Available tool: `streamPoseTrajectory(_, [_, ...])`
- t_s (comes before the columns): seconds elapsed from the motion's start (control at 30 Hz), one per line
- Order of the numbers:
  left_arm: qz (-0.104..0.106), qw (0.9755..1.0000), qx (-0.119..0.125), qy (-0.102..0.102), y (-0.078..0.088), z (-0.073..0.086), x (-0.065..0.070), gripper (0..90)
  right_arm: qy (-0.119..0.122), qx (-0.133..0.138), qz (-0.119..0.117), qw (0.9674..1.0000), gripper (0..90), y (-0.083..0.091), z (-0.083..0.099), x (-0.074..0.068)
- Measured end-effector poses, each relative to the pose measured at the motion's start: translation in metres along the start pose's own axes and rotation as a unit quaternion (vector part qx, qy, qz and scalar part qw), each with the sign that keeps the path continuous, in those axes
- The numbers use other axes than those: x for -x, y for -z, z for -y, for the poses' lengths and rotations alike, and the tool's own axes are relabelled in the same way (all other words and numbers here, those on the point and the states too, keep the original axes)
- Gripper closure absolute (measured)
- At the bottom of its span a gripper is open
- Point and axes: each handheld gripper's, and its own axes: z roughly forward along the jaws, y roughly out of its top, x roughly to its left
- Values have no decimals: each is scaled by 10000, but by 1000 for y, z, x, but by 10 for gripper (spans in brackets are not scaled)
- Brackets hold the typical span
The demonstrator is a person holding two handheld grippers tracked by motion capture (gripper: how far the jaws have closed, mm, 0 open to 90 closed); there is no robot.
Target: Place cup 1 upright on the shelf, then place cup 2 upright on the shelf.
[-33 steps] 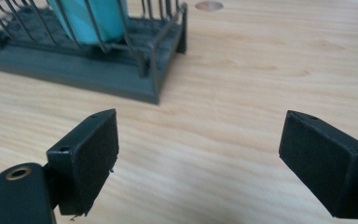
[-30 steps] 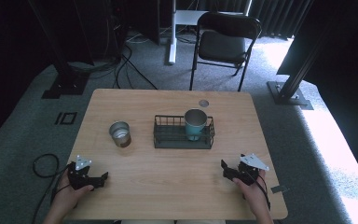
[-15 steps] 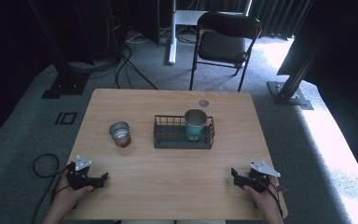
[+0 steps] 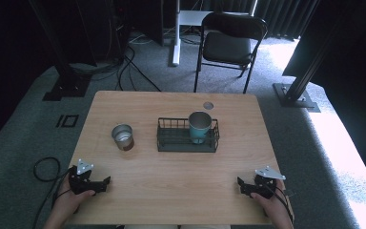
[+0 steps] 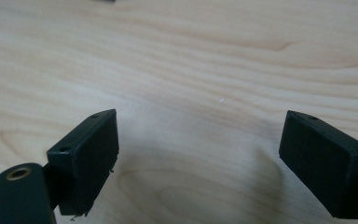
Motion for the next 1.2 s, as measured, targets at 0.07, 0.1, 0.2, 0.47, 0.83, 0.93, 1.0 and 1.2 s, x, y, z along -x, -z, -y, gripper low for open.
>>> streamPoseTrajectory(0.07, [1, 10000, -1, -2, 0, 0, 0, 3, 107, -157, -29, 9998, 115, -2, 0, -1])
streamPoseTrajectory(0.1, [0, 10000, 1, 0, 0, 0, 0, 3, 111, -156, -35, 9998, 114, -2, 0, -1])
streamPoseTrajectory(0.2, [27, 10000, 11, 25, 0, 0, -1, 3, 121, -156, -43, 9998, 114, -2, 0, -1])
streamPoseTrajectory(0.47, [35, 10000, 20, 49, 1, 1, -1, 3, 144, -162, -80, 9997, 113, -2, -1, 0])
streamPoseTrajectory(0.83, [-38, 10000, -7, 32, 3, 3, 3, 3, 144, -162, -79, 9997, 113, -2, -1, 0])
streamPoseTrajectory(0.93, [-38, 10000, -7, 32, 3, 3, 3, 3, 144, -163, -80, 9997, 113, -2, -1, 0])
streamPoseTrajectory(1.0, [-35, 10000, -10, 29, 3, 3, 3, 3, 143, -162, -81, 9997, 113, -2, -1, 0])
streamPoseTrajectory(1.2, [109, 9999, -10, -131, 1, 1, -2, 3, 143, -163, -80, 9997, 113, -2, -1, 0])
